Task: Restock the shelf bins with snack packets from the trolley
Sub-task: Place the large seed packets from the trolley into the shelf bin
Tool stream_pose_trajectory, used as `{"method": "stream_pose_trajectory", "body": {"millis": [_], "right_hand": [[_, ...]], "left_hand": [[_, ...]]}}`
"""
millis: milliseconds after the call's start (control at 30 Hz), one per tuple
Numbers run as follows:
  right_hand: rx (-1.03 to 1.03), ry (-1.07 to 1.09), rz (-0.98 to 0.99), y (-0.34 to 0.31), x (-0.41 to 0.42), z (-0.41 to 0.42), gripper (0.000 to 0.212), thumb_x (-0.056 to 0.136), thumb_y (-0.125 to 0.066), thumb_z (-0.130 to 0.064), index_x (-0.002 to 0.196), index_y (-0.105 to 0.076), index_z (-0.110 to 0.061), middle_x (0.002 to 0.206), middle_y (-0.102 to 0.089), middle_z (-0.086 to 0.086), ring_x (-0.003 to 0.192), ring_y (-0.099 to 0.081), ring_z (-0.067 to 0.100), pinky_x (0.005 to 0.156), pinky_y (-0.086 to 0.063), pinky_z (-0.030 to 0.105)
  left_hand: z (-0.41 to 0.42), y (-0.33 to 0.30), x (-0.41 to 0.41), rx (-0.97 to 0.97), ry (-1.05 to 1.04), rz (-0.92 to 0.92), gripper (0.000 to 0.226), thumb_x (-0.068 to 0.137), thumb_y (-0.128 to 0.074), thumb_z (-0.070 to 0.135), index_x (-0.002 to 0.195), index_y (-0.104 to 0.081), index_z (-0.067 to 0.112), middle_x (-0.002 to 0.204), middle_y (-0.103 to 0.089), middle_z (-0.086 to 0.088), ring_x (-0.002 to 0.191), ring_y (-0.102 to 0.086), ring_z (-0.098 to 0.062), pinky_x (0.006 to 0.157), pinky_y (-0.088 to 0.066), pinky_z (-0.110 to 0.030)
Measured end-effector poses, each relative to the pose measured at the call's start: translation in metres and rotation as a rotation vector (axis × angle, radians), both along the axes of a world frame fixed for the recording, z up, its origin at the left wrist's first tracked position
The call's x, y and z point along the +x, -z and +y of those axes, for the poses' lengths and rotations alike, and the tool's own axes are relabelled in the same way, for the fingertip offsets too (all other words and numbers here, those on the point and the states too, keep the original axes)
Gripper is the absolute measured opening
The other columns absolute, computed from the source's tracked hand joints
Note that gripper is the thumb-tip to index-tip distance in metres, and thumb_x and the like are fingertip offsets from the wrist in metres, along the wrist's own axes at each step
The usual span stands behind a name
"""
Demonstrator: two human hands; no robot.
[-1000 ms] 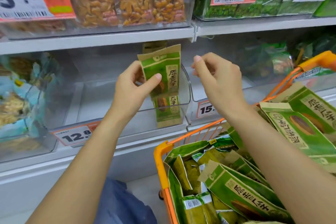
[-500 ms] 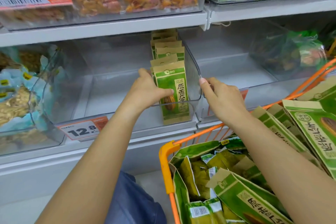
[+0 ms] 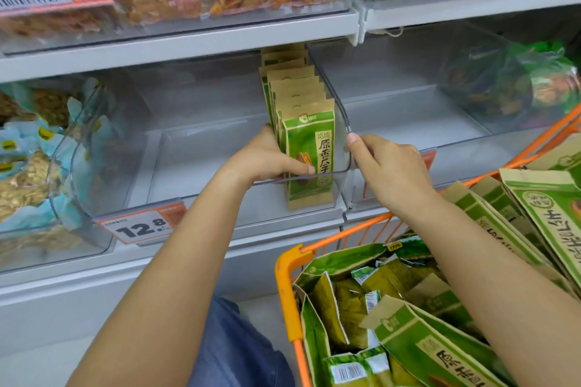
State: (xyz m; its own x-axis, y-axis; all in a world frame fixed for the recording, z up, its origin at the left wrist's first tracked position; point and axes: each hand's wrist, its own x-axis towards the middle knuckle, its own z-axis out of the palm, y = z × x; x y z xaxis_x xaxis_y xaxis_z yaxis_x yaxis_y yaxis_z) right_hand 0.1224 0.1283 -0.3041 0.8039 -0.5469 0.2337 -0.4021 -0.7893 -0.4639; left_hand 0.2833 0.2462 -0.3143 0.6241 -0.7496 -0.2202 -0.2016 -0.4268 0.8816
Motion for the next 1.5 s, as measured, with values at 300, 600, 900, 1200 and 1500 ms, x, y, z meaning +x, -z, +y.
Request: {"method": "stream_pose_trajectory", "body": {"millis": [300,600,900,1200,1500], "right_hand": [[0.011,-0.008,-0.006,0.003,0.001,-0.002,0.050,0.102,-0.023,-0.045,0.112,-0.064,-0.019,0.089,-0.070,0.009,0.090,-0.059,0.031,0.087,-0.031,0.033],[0.022,0.003,0.009,0.003,0.000,-0.003,0.043,0.102,-0.022,-0.045,0.094,-0.057,-0.021,0.075,-0.059,0.004,0.074,-0.043,0.024,0.086,-0.031,0.034],[0.022,0.001,0.004,0.004,0.000,-0.003,0.049,0.102,-0.022,-0.047,0.105,-0.062,-0.019,0.088,-0.069,0.008,0.078,-0.048,0.024,0.086,-0.032,0.034],[0.079,-0.020,0.026,0.001,-0.003,-0.003,0.042,0.102,-0.028,-0.045,0.108,-0.058,-0.016,0.092,-0.068,0.009,0.099,-0.057,0.034,0.081,-0.032,0.033],[0.085,-0.062,0.172,-0.054,-0.042,-0.004,0.044,0.091,-0.050,-0.053,0.124,-0.055,-0.024,0.118,-0.062,0.000,0.110,-0.055,0.021,0.086,-0.040,0.033]], "left_hand": [[-0.011,0.003,0.015,0.163,0.007,0.074,0.075,0.065,-0.088,0.025,0.130,-0.050,0.023,0.119,-0.065,0.007,0.105,-0.062,-0.011,0.072,-0.052,-0.025],[-0.011,0.005,0.024,0.015,0.091,-0.044,0.123,0.053,-0.093,0.021,0.149,-0.016,0.021,0.142,-0.043,0.007,0.124,-0.049,-0.010,0.107,-0.041,-0.030],[-0.007,0.007,0.019,-0.009,0.062,-0.324,0.107,0.059,-0.091,0.033,0.144,-0.027,0.026,0.131,-0.054,0.013,0.119,-0.052,-0.009,0.104,-0.041,-0.031],[0.003,-0.011,0.006,0.222,0.080,-0.355,0.092,0.066,-0.071,0.069,0.142,-0.031,0.037,0.134,-0.044,0.015,0.101,-0.057,-0.013,0.053,-0.051,-0.025],[0.030,-0.007,-0.028,0.027,-0.193,-0.592,0.100,0.081,-0.061,0.063,0.154,-0.012,0.016,0.156,-0.028,-0.002,0.141,-0.030,-0.022,0.111,-0.031,-0.038]]}}
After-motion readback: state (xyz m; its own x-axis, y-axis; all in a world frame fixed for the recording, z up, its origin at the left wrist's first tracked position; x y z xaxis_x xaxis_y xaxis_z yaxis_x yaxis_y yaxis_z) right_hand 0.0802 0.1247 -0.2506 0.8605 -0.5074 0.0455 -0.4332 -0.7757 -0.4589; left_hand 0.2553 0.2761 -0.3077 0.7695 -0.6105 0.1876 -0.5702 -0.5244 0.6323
